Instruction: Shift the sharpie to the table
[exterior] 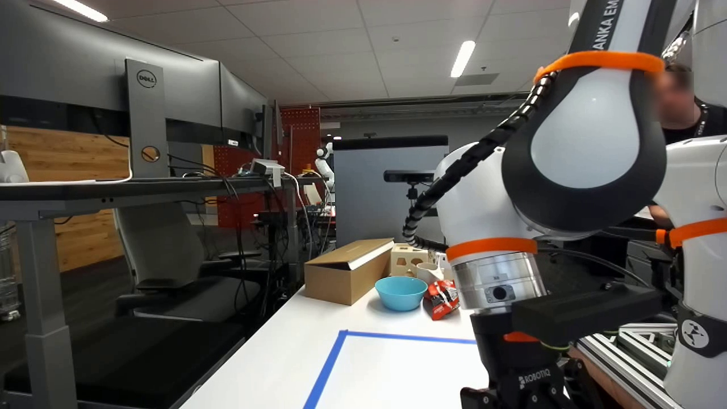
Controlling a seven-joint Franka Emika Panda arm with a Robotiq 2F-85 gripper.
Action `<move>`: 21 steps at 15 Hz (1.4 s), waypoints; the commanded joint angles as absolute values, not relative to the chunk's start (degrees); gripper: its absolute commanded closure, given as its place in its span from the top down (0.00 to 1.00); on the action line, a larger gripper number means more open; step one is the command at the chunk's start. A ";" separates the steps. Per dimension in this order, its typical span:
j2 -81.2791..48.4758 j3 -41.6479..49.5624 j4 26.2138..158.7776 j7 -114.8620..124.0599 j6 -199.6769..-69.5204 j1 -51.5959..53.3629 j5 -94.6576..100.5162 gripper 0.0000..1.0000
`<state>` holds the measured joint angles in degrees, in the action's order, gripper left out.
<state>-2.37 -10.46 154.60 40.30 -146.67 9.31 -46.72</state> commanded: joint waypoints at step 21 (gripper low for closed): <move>-9.95 -9.49 150.17 39.31 -148.00 10.02 -47.56 0.03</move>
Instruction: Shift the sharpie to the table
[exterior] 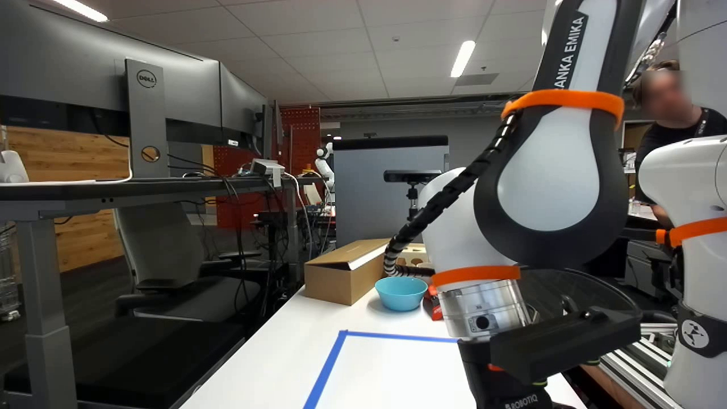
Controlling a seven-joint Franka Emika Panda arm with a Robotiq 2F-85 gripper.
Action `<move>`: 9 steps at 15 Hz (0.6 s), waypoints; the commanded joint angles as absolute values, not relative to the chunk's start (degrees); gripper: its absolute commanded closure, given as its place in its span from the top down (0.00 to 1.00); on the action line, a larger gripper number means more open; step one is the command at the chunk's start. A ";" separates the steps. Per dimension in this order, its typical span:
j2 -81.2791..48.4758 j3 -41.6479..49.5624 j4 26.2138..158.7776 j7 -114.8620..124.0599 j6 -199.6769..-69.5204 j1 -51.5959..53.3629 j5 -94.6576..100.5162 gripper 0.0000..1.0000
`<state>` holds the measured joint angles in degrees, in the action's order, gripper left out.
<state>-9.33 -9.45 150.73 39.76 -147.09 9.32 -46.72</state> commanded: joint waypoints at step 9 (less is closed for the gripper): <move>-4.55 -8.63 152.18 44.65 -146.19 10.59 -41.95 0.05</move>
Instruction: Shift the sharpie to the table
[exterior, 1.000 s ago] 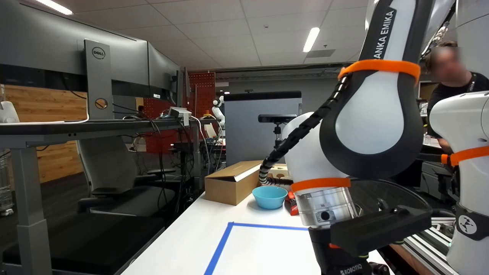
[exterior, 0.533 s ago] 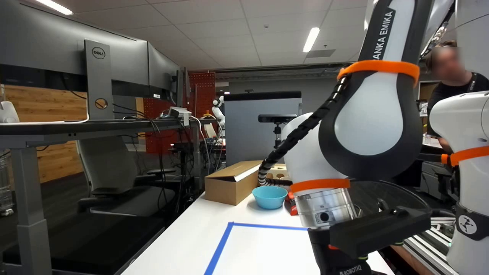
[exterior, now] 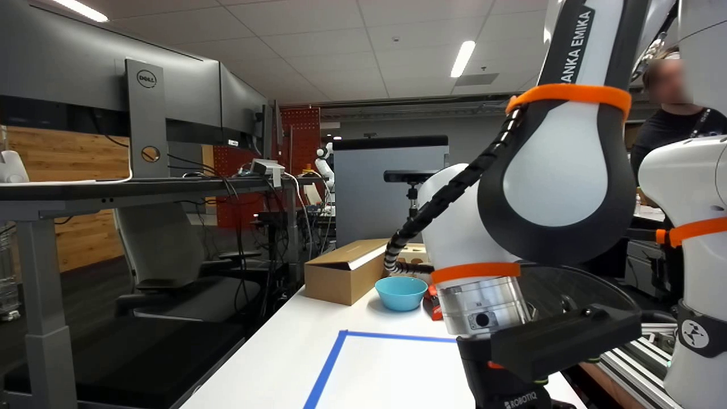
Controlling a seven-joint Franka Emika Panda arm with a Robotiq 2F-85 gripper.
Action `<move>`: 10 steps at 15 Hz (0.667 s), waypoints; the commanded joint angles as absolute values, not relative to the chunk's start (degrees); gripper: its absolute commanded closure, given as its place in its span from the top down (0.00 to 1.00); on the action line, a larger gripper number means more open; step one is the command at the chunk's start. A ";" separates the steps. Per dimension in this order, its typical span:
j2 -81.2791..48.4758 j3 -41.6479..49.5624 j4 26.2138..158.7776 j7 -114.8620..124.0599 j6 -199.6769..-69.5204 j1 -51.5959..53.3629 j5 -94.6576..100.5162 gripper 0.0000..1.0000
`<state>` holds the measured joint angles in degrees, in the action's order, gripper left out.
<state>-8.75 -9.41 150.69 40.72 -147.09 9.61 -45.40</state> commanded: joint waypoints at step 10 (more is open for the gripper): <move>6.11 -7.85 151.25 55.59 -139.32 8.16 -29.76 0.05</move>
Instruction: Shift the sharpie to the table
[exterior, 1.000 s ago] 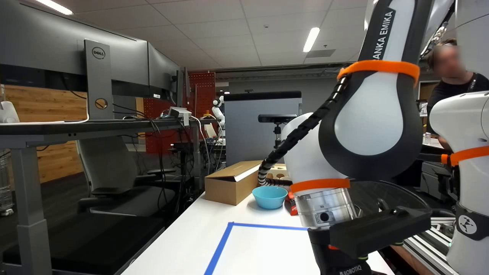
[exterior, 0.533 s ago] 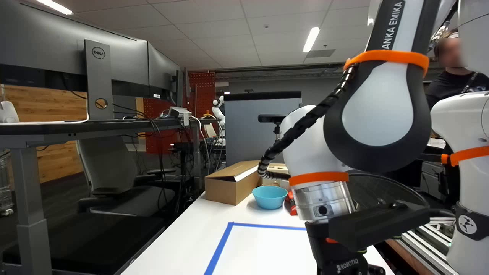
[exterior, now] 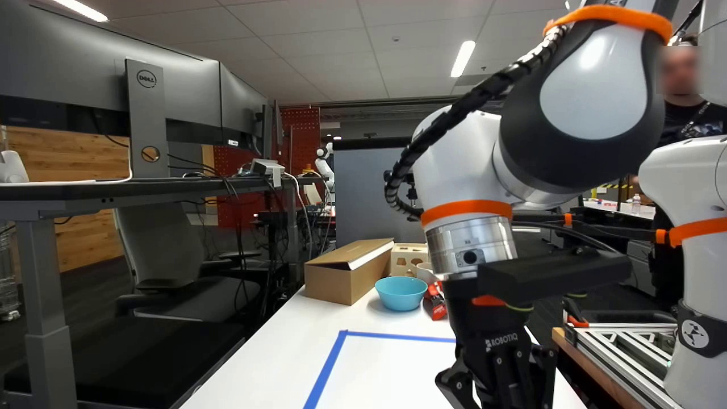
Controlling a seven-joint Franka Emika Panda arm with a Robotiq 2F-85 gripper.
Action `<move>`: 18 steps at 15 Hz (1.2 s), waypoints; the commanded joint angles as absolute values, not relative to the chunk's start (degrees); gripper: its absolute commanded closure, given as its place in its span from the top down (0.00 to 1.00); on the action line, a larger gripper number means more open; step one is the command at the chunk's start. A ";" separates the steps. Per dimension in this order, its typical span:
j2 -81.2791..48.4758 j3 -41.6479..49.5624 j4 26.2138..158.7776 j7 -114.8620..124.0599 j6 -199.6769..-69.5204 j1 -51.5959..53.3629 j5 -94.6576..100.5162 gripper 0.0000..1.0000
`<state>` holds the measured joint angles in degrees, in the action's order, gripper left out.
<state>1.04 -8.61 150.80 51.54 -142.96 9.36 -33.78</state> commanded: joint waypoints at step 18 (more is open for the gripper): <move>-15.78 -1.96 139.81 50.27 -148.93 0.27 -29.07 0.05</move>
